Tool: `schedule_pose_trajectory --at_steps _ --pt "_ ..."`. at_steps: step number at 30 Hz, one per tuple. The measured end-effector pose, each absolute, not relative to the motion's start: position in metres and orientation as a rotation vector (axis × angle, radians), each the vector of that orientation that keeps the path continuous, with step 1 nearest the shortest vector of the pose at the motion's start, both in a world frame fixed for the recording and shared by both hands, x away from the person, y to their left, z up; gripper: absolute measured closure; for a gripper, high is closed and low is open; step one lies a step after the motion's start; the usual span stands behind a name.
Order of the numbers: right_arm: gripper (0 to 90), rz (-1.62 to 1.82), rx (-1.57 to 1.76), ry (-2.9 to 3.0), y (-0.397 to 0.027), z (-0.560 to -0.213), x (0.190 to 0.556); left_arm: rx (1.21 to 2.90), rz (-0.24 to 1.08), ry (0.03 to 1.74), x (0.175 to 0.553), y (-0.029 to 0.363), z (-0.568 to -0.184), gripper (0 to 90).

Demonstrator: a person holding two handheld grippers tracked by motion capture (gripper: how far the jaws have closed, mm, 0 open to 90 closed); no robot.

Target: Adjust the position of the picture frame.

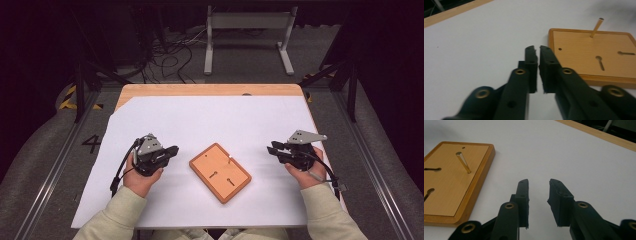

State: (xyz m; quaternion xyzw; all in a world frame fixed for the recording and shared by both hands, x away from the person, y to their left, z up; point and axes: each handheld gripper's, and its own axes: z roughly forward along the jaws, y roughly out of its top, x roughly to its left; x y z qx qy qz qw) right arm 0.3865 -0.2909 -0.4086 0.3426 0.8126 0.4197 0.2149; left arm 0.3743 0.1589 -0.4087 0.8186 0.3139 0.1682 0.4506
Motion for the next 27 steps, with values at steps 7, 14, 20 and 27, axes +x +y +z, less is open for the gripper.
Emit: schedule_pose_trajectory --at_steps 7,14,20,27 --pt "73.2 1.162 0.93 2.28 -0.288 -0.409 0.388 2.086 0.335 0.719 0.367 0.152 -0.408 90.0" --pt "74.0 1.167 0.917 2.284 -0.288 -0.41 0.389 2.171 0.243 0.687 0.362 0.145 -0.411 90.0" --pt "78.5 1.189 0.899 2.313 -0.285 -0.41 0.389 2.279 0.156 0.736 0.37 0.138 -0.412 90.0" --pt "78.0 1.208 0.892 2.339 -0.28 -0.41 0.387 2.386 0.065 0.789 0.379 0.128 -0.421 90.0"
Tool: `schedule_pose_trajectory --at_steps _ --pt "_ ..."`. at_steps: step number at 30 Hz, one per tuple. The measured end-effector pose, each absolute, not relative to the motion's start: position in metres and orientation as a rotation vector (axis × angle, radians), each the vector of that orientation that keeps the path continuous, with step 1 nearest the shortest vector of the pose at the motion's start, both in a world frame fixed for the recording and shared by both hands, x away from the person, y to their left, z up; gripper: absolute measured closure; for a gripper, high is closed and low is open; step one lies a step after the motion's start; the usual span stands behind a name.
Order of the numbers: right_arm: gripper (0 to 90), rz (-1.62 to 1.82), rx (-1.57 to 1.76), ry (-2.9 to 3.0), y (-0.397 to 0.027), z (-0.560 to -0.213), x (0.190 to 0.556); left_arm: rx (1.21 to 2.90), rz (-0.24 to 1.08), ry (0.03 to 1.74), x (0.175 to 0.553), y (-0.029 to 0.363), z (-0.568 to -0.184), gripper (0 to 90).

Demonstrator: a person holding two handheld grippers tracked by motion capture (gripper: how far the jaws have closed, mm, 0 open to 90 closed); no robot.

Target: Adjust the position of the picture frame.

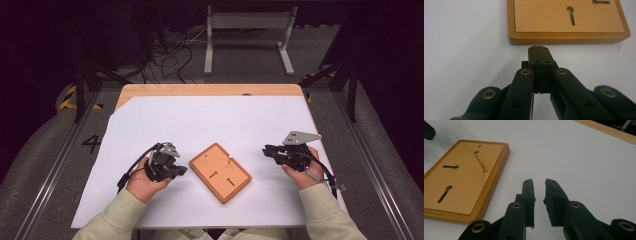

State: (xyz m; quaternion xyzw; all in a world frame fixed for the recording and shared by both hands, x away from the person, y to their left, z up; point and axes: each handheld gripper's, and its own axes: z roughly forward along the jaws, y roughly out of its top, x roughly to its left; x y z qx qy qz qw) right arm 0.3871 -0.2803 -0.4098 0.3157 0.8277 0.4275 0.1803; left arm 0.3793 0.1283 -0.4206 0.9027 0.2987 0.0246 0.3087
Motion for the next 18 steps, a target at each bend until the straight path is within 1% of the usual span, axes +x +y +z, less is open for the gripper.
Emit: schedule_pose_trajectory --at_steps 1,2,4,6,10,15,16,18 --pt "78.0 1.208 0.892 2.339 -0.28 -0.41 0.387 2.386 0.065 0.789 0.379 0.128 -0.421 90.0" --pt "77.0 1.207 0.88 2.341 -0.278 -0.409 0.386 2.401 0.033 0.818 0.382 0.125 -0.424 90.0" --pt "76.5 1.206 0.876 2.343 -0.277 -0.409 0.385 2.41 0.049 0.803 0.386 0.123 -0.426 90.0" --pt "76.2 1.2 0.873 2.348 -0.276 -0.41 0.383 2.418 0.008 0.833 0.389 0.117 -0.429 90.0" --pt "76.8 1.209 0.894 2.351 -0.278 -0.409 0.381 2.454 0.031 0.813 0.396 0.108 -0.433 90.0" --pt "77.3 1.209 0.909 2.354 -0.279 -0.409 0.378 2.417 0.012 0.819 0.403 0.106 -0.429 90.0" --pt "77.3 1.208 0.911 2.354 -0.28 -0.409 0.378 2.422 0.038 0.795 0.406 0.106 -0.429 90.0" --pt "77.3 1.204 0.916 2.353 -0.28 -0.409 0.378 2.446 0.034 0.814 0.401 0.104 -0.428 90.0"
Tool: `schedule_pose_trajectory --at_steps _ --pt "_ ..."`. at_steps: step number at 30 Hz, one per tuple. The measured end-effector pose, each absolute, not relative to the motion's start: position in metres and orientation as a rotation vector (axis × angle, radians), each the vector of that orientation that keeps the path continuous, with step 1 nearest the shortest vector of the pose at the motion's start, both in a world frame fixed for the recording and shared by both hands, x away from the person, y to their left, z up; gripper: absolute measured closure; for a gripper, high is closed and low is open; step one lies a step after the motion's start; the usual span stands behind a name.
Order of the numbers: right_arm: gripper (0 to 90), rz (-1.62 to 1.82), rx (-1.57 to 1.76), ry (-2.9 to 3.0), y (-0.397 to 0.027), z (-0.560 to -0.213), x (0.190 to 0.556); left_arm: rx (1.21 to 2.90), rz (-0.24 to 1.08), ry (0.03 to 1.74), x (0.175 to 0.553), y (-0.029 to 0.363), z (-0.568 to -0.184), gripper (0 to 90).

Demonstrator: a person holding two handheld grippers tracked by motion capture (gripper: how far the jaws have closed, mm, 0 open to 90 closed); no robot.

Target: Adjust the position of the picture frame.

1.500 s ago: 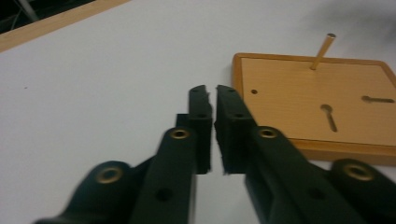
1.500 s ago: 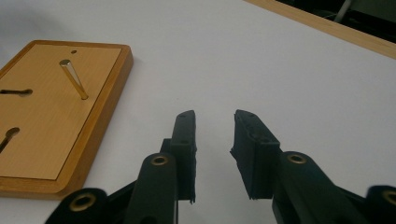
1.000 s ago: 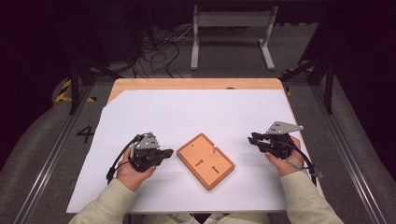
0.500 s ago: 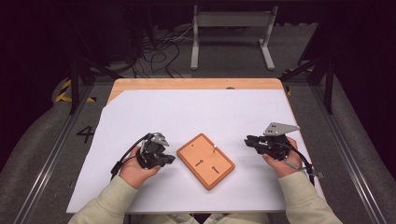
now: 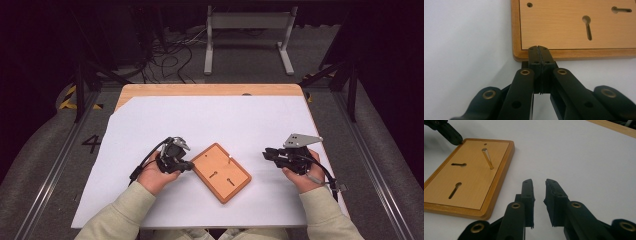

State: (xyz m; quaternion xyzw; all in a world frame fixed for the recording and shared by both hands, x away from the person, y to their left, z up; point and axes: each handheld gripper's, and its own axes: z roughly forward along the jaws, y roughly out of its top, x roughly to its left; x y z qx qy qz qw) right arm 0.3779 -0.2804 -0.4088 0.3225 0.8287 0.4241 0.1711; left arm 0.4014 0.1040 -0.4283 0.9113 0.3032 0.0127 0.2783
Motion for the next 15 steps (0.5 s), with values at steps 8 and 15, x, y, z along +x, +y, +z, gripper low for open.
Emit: schedule_pose_trajectory --at_steps 8,15 --pt "77.0 1.207 0.916 2.351 -0.2812 -0.4088 0.3781 2.452 0.007 0.858 0.4045 0.1067 -0.4286 90.0" --pt "77.0 1.21 0.908 2.352 -0.2801 -0.4076 0.3778 2.52 0.016 0.878 0.4005 0.1041 -0.4303 90.0"
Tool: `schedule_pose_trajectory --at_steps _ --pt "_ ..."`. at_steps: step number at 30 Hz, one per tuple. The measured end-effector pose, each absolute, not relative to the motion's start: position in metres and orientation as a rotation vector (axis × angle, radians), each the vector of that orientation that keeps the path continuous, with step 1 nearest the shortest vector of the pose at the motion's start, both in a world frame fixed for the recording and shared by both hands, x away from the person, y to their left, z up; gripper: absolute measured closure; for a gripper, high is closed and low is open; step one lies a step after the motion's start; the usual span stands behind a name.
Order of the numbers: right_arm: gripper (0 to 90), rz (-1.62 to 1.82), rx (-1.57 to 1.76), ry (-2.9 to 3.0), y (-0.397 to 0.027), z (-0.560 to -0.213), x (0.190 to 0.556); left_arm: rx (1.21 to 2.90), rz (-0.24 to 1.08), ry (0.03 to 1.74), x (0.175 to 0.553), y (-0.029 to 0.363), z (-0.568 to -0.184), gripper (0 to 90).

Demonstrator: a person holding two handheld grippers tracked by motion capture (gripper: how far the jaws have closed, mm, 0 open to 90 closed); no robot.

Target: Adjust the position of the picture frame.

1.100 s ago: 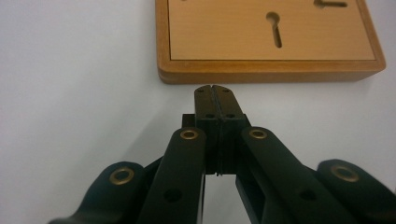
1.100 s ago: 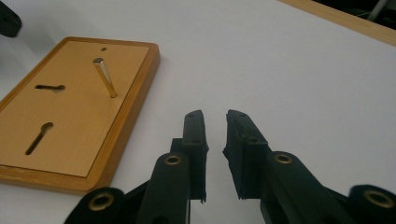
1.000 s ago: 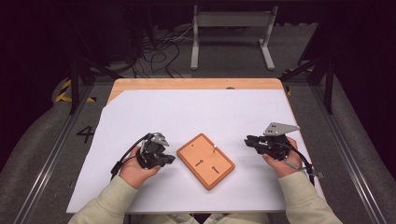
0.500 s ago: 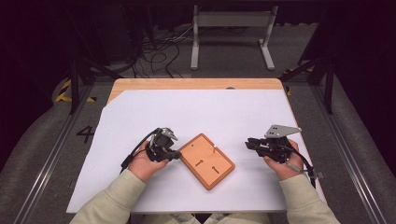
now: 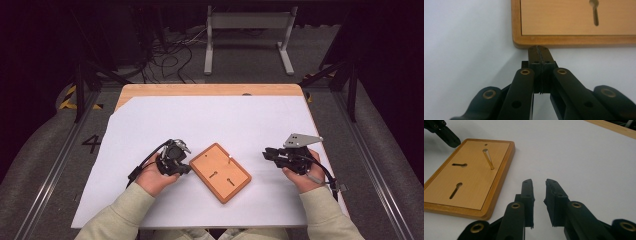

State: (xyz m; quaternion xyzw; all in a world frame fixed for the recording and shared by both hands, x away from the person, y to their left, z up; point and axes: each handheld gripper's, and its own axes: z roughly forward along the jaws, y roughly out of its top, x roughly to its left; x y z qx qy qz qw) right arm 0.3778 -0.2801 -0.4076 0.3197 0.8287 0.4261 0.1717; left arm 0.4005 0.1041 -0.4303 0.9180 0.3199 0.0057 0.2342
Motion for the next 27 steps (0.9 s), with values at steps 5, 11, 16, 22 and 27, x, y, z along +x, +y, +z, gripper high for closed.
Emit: schedule_pose_trajectory --at_steps 5,11,16,22,27 --pt "76.9 1.206 0.91 2.356 -0.28 -0.409 0.379 2.535 0.027 0.891 0.405 0.1 -0.435 90.0" --pt "76.9 1.202 0.907 2.367 -0.277 -0.41 0.379 2.481 0.058 0.93 0.414 0.091 -0.437 90.0" --pt "77.4 1.188 0.907 2.386 -0.274 -0.412 0.38 2.452 0.113 0.922 0.425 0.073 -0.438 90.0" --pt "83.8 1.156 0.932 2.412 -0.276 -0.414 0.38 2.443 0.126 0.923 0.431 0.059 -0.438 90.0" --pt "90.0 1.078 0.914 2.463 -0.276 -0.412 0.379 2.401 0.159 0.906 0.431 0.064 -0.433 89.8"
